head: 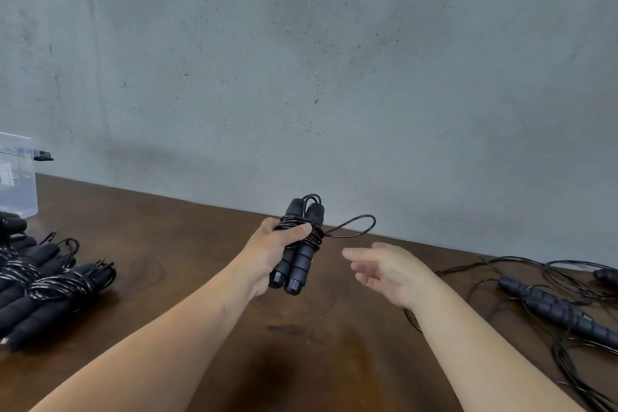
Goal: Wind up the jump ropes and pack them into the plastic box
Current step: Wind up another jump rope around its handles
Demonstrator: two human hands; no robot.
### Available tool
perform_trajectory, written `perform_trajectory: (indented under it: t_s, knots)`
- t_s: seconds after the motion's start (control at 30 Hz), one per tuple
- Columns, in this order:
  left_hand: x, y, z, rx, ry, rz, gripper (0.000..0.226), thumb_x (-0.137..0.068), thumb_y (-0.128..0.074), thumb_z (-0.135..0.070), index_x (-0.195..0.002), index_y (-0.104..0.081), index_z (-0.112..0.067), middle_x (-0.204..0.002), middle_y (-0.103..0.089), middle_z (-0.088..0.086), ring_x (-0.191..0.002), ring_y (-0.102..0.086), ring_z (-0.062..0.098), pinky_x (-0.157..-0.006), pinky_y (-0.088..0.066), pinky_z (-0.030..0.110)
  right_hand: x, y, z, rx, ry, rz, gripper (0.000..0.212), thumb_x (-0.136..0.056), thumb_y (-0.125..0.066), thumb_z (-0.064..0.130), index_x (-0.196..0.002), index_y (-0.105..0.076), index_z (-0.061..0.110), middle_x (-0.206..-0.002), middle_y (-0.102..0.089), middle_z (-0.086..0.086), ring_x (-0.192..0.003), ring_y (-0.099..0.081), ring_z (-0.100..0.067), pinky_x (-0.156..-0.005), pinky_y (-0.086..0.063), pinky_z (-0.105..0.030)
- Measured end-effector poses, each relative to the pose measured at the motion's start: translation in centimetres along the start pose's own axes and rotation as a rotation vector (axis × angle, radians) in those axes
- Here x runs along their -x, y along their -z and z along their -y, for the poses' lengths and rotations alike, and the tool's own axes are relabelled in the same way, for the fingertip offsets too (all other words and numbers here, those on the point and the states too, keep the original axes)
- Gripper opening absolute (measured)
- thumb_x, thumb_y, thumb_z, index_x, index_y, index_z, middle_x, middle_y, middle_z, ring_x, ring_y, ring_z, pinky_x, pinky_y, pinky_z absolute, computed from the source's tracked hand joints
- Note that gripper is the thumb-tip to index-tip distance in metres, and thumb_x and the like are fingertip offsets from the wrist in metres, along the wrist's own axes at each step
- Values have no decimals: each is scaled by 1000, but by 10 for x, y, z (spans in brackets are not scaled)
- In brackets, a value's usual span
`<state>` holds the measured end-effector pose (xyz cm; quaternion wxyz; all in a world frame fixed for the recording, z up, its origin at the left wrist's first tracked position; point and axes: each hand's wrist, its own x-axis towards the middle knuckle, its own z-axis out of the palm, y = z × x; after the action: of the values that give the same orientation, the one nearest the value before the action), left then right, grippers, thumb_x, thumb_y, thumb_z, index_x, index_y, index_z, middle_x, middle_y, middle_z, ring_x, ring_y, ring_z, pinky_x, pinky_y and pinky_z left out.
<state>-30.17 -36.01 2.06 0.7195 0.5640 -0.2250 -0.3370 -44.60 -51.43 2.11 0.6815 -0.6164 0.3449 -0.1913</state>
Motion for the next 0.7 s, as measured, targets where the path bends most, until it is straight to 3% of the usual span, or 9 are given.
perform_trajectory:
  t_s: [0.07, 0.17, 0.23, 0.37, 0.5, 0.6, 0.7]
  knots:
    - [0, 0, -1, 60, 12, 11, 47, -84, -74, -20, -119, -46, -7, -105, -70, 26, -76, -69, 35, -65, -58, 40, 1, -6, -6, -263, -39, 81, 60, -57, -86, 3, -111, -61, -5, -108, -63, -15, -84, -60, -18, -68, -50, -26]
    - [0, -2, -1, 98, 35, 40, 47, -86, -72, -17, -122, -46, -4, -100, -70, 27, -72, -69, 35, -61, -58, 40, -3, -21, -12, -411, 63, 130, 36, -75, -76, 0, -103, -55, 6, -83, -61, -6, -66, -54, -11, -59, -47, -21]
    - [2, -4, 1, 105, 53, 64, 47, -87, -71, -16, -123, -46, -3, -94, -70, 25, -67, -69, 34, -56, -57, 37, -5, -28, -8, -465, 171, 69, 19, -86, -69, 1, -100, -58, 9, -76, -56, -1, -63, -51, -8, -58, -46, -19]
    - [5, -4, 4, 104, 82, 99, 49, -86, -71, -16, -126, -46, -2, -92, -70, 23, -68, -68, 34, -56, -56, 36, -8, -26, 1, -504, 274, 13, 17, -91, -64, 2, -107, -64, 8, -85, -61, -2, -65, -55, -7, -57, -50, -17]
    - [5, -1, 5, 100, 103, 128, 54, -84, -73, -18, -128, -46, -2, -94, -70, 23, -70, -68, 35, -57, -56, 37, -4, -27, 8, -446, 341, 110, 25, -88, -66, 2, -112, -64, 7, -96, -64, -8, -64, -59, -5, -61, -52, -16]
    - [5, -1, 4, 78, 97, 163, 61, -79, -75, -20, -129, -44, -2, -95, -69, 24, -73, -68, 35, -59, -55, 38, -1, -30, 14, -424, 384, 84, 32, -86, -68, 0, -117, -63, 5, -88, -68, -6, -62, -60, -6, -61, -53, -16]
    - [4, -2, 3, 46, 87, 171, 54, -82, -74, -18, -125, -45, -4, -97, -70, 25, -75, -68, 36, -64, -56, 40, 3, -30, 16, -318, 431, 16, 24, -85, -72, 5, -109, -70, 6, -76, -66, -4, -56, -57, -7, -59, -52, -19]
